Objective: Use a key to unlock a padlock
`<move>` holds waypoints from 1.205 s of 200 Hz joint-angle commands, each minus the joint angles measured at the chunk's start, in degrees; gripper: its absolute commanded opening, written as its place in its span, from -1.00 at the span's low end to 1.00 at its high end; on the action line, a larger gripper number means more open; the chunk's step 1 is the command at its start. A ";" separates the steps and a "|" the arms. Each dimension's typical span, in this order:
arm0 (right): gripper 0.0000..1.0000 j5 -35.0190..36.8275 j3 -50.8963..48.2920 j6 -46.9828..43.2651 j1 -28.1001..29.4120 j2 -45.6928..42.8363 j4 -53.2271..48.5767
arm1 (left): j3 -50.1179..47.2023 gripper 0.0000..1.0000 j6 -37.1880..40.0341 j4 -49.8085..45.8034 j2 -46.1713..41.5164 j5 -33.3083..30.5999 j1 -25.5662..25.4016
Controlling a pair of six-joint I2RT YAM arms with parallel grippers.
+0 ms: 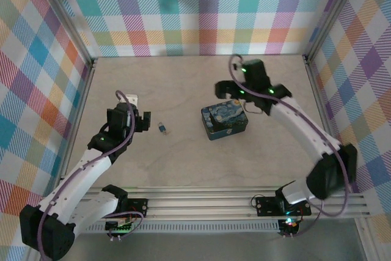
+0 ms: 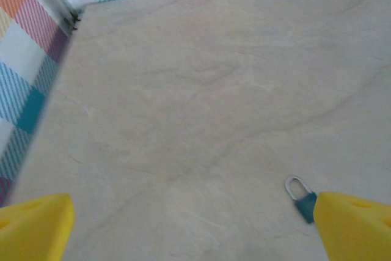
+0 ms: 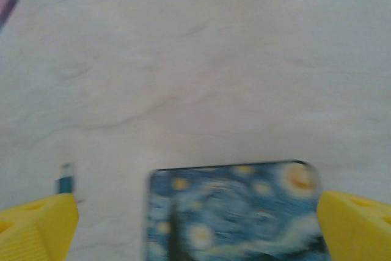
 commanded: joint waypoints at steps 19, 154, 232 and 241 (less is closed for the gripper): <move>0.99 15.77 -21.33 -9.15 -6.70 -12.53 16.50 | -3.23 1.00 2.60 12.21 3.86 11.94 9.77; 0.99 10.59 -53.03 -12.05 -22.10 -7.43 63.79 | -24.38 1.00 -6.34 48.69 14.07 20.34 16.80; 0.99 -4.75 -54.40 -10.36 -27.69 -0.66 76.59 | -19.07 1.00 -2.62 58.02 26.94 22.12 16.80; 0.99 -5.33 -54.16 -10.44 -27.70 1.50 78.24 | -18.39 1.00 -2.01 58.80 29.16 22.23 16.84</move>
